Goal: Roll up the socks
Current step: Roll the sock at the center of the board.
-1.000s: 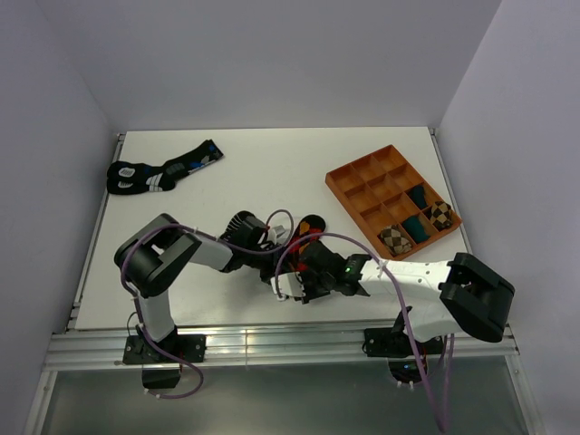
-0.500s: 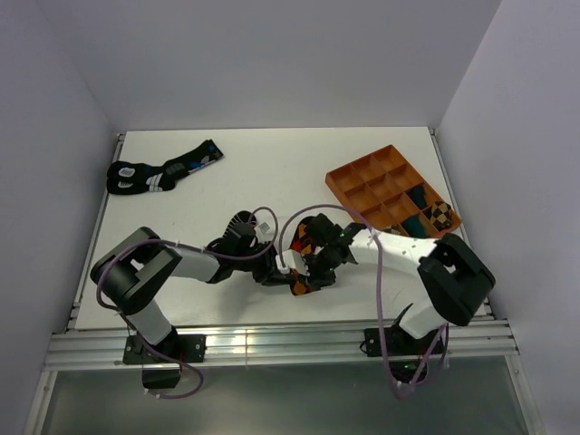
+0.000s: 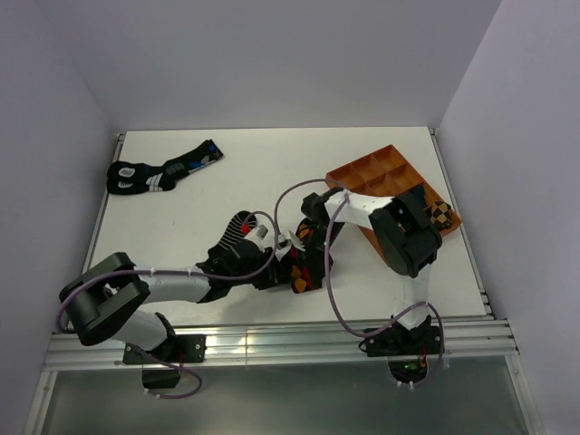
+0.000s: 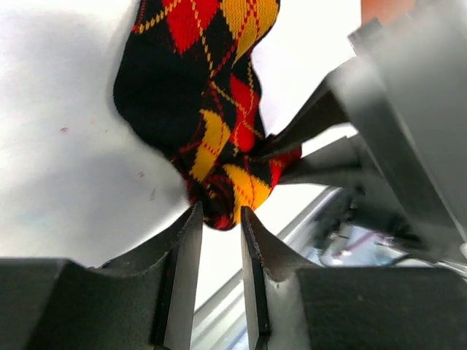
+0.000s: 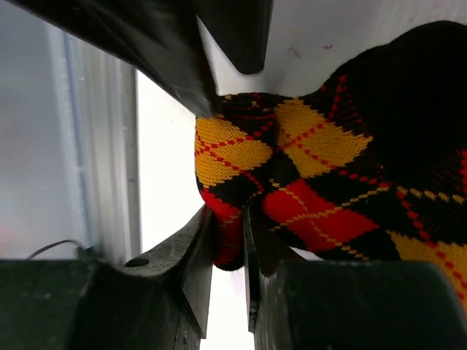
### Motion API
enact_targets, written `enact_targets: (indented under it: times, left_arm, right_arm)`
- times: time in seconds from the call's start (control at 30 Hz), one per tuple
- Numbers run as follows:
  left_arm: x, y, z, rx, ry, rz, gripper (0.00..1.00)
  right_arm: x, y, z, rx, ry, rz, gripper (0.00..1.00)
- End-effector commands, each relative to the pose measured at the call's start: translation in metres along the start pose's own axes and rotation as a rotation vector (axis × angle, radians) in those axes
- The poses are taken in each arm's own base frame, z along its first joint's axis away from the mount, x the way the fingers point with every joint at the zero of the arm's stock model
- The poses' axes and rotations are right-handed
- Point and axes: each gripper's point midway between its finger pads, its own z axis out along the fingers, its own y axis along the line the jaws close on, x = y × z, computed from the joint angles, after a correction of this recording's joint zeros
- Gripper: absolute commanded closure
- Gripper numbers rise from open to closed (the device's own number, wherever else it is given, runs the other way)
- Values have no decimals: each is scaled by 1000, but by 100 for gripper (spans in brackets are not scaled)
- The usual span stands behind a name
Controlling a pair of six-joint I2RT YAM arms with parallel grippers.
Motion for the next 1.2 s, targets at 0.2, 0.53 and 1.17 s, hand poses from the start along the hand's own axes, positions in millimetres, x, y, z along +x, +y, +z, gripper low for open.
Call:
enact_targets:
  times: [0.2,0.53,1.17]
  left_arm:
    - [-16,-17,-11,42,-247,383,57]
    - [-16,-25,-21,218,-391,460,51]
    - [6,-45,6,223,-280,739,46]
  right_arm:
    - [-2,11,-3,-175,36,152,83]
    - [-17,6,-3,-229,-8,253,83]
    - [-9,-10,1,-196,13,355,82]
